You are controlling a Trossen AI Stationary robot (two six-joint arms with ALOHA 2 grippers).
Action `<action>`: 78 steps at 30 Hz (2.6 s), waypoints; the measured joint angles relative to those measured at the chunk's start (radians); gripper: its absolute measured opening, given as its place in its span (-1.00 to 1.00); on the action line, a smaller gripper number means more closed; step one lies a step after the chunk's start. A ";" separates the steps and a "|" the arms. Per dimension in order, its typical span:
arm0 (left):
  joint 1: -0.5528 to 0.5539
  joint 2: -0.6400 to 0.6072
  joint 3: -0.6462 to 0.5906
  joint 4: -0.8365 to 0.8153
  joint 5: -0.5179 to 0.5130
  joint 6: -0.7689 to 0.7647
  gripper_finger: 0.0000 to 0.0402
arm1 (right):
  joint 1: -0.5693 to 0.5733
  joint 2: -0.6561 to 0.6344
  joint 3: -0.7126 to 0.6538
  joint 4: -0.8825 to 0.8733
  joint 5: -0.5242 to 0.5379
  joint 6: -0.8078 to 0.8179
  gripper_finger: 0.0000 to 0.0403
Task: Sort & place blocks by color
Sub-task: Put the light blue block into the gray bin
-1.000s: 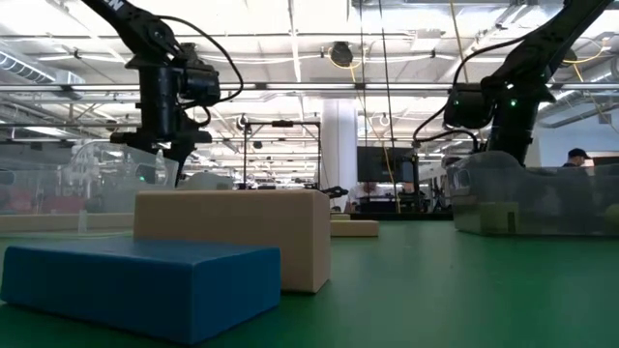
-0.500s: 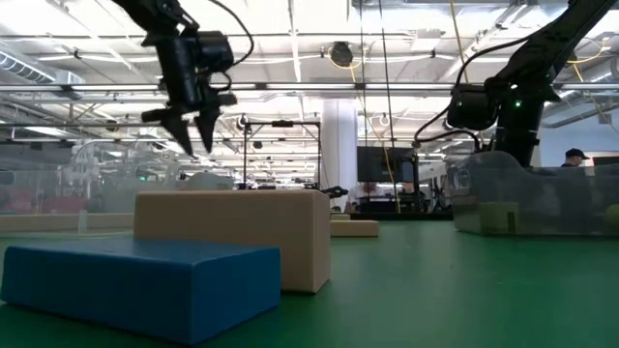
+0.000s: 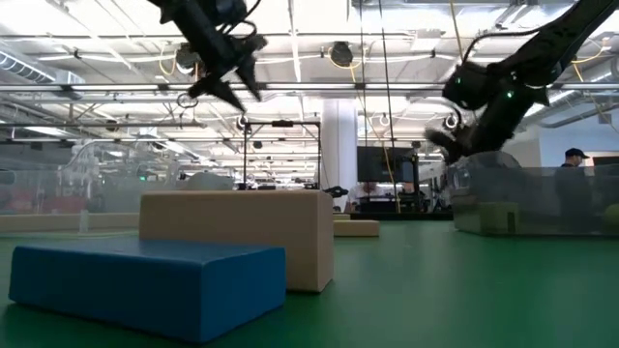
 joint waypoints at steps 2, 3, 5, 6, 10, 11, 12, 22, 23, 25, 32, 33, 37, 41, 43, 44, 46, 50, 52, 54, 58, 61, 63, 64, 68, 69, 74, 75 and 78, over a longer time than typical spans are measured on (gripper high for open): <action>-0.017 0.000 0.000 0.069 0.032 0.021 0.00 | 0.000 -0.017 0.001 0.138 -0.049 -0.003 -0.45; -0.029 0.000 0.000 0.104 0.040 0.043 0.00 | 0.000 -0.023 0.001 0.209 -0.072 -0.003 -0.45; -0.054 0.000 0.000 0.172 0.040 0.088 0.00 | 0.001 -0.031 0.001 0.364 -0.112 -0.003 -0.46; -0.065 0.000 0.000 0.205 0.039 0.112 0.00 | 0.001 -0.033 0.001 0.446 -0.131 -0.003 -0.46; -0.098 0.000 0.000 0.330 0.040 0.188 0.00 | 0.005 -0.033 0.002 0.758 -0.166 -0.010 -0.45; -0.104 0.000 0.000 0.361 0.038 0.204 0.00 | 0.009 -0.032 0.002 0.827 -0.168 -0.022 -0.45; -0.111 0.000 0.000 0.388 0.039 0.222 0.00 | 0.013 -0.033 0.002 0.891 -0.180 -0.036 -0.45; -0.211 0.001 0.000 0.628 0.030 0.544 0.00 | 0.129 -0.032 0.031 1.169 -0.070 -0.040 -0.46; -0.225 0.001 0.000 0.644 0.030 0.600 0.00 | 0.146 -0.031 0.045 1.168 -0.036 -0.046 -0.46; -0.248 0.001 0.000 0.685 0.032 0.704 0.00 | 0.178 -0.022 0.085 1.167 0.003 -0.072 -0.46; -0.300 0.001 0.000 0.829 -0.060 0.920 0.00 | 0.262 0.044 0.263 1.150 0.030 -0.157 -0.46; -0.305 0.001 0.000 0.846 -0.069 0.936 0.00 | 0.275 0.061 0.290 1.146 0.030 -0.175 -0.46; -0.319 0.001 0.000 0.894 -0.078 0.967 0.00 | 0.321 0.136 0.396 1.145 0.029 -0.256 -0.46; -0.333 0.001 0.000 0.895 -0.076 0.978 0.00 | 0.348 0.213 0.487 1.143 0.025 -0.297 -0.46; -0.338 0.001 0.000 0.895 -0.077 0.971 0.00 | 0.356 0.249 0.523 1.141 0.025 -0.308 -0.46; -0.338 0.001 0.000 0.896 -0.084 0.971 0.00 | 0.360 0.264 0.540 1.143 0.023 -0.308 -0.46; -0.339 0.001 0.000 0.906 -0.127 0.974 0.00 | 0.366 0.291 0.566 1.146 0.023 -0.311 -0.46; -0.339 0.001 0.000 0.922 -0.225 0.970 0.00 | 0.375 0.338 0.603 1.144 -0.004 -0.327 -0.46; -0.339 0.001 0.000 0.924 -0.243 0.966 0.00 | 0.380 0.350 0.613 1.143 -0.004 -0.342 -0.46; -0.339 0.001 0.000 0.925 -0.252 0.955 0.00 | 0.380 0.350 0.615 1.144 -0.005 -0.366 -0.46; -0.339 0.001 0.000 0.921 -0.301 0.925 0.00 | 0.386 0.349 0.615 1.147 -0.002 -0.423 -0.46; -0.332 0.002 -0.001 0.922 -0.321 0.924 -0.01 | 0.388 0.349 0.615 1.146 -0.002 -0.441 -0.46; -0.327 0.002 -0.001 0.923 -0.321 0.917 -0.03 | 0.388 0.349 0.616 1.133 0.000 -0.440 -0.46; -0.325 0.002 -0.001 0.923 -0.322 0.913 -0.07 | 0.388 0.349 0.617 1.120 0.000 -0.440 -0.46; -0.324 0.003 -0.002 0.923 -0.326 0.914 -0.31 | 0.387 0.348 0.617 1.095 -0.021 -0.439 -0.46; -0.324 0.003 -0.002 0.927 -0.330 0.914 -0.38 | 0.386 0.347 0.617 1.094 -0.028 -0.440 -0.46; -0.322 0.001 -0.002 0.937 -0.349 0.926 -0.68 | 0.384 0.347 0.617 1.086 -0.034 -0.437 -0.44; -0.322 0.001 -0.002 0.937 -0.348 0.925 -0.68 | 0.383 0.347 0.617 1.085 -0.035 -0.437 -0.41; -0.322 0.000 -0.002 0.935 -0.347 0.914 -0.69 | 0.375 0.340 0.616 1.047 -0.057 -0.437 -0.32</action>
